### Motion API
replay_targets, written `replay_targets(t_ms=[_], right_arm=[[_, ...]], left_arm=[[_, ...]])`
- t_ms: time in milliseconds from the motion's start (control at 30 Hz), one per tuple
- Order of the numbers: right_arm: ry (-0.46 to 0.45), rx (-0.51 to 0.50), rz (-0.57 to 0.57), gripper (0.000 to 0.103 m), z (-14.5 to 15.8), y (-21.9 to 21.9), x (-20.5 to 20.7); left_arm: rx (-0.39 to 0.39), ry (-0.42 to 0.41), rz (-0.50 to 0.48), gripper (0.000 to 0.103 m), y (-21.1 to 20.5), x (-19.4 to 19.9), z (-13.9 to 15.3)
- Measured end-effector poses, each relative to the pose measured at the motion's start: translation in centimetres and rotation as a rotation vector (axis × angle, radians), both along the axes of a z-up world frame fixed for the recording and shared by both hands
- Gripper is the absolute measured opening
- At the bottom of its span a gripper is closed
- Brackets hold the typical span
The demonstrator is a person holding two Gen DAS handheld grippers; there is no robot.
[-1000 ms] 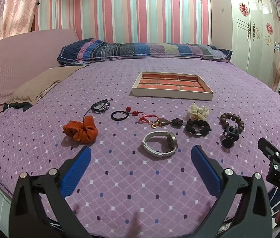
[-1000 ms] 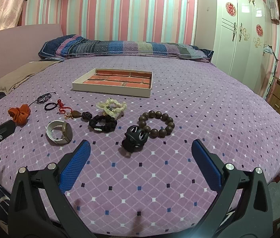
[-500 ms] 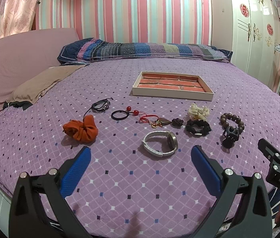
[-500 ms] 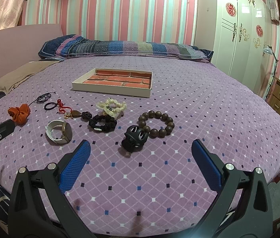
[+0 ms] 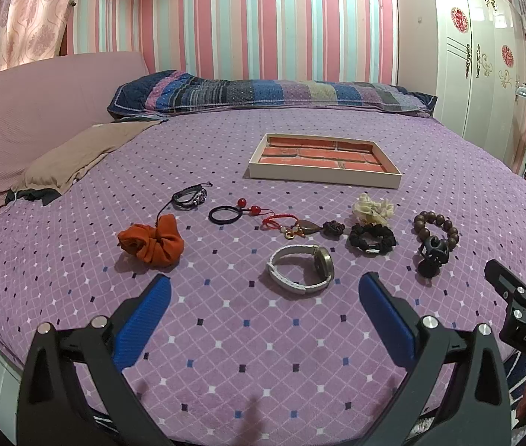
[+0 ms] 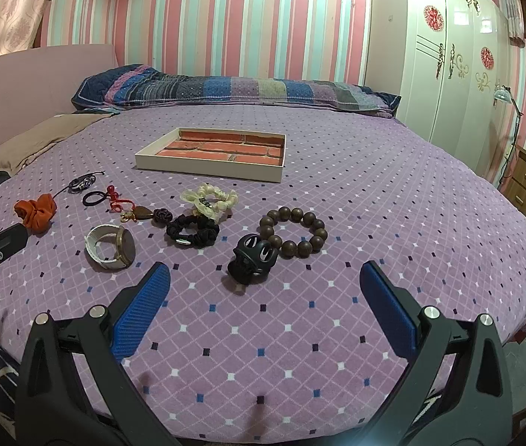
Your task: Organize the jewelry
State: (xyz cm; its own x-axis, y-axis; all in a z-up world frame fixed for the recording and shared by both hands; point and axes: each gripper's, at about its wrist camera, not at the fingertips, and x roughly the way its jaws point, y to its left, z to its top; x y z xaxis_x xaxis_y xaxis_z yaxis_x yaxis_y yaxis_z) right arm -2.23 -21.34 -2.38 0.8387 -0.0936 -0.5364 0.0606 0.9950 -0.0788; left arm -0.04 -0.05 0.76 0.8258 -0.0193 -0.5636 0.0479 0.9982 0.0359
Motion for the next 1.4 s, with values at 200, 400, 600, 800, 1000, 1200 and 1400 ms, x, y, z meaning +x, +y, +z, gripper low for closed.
replay_targets(t_ms=[200, 400, 600, 800, 1000, 1200, 1400], right_arm=[[0.006, -0.001, 0.0, 0.099, -0.13, 0.05, 0.02], [0.004, -0.001, -0.001, 0.099, -0.18, 0.07, 0.04], [0.004, -0.001, -0.001, 0.099, -0.27, 0.11, 0.08], [0.006, 0.001, -0.001, 0.099, -0.33, 0.12, 0.15], [0.008, -0.002, 0.002, 0.099, -0.37, 0.17, 0.26], [0.012, 0.0, 0.003, 0.099, -0.47, 0.22, 0.47], [0.014, 0.002, 0.005, 0.099, -0.63, 0.3, 0.63]], left_arm=[[0.0, 0.001, 0.0, 0.099, -0.03, -0.01, 0.02], [-0.001, 0.0, 0.001, 0.099, 0.04, 0.01, -0.01], [0.0, 0.0, 0.001, 0.099, 0.01, -0.04, -0.02], [-0.002, 0.0, 0.001, 0.099, 0.05, -0.03, -0.01], [-0.004, 0.003, 0.001, 0.099, -0.02, -0.08, -0.03], [-0.005, 0.004, 0.002, 0.099, -0.25, -0.24, -0.13], [-0.006, 0.016, 0.002, 0.099, -0.17, -0.03, -0.63]])
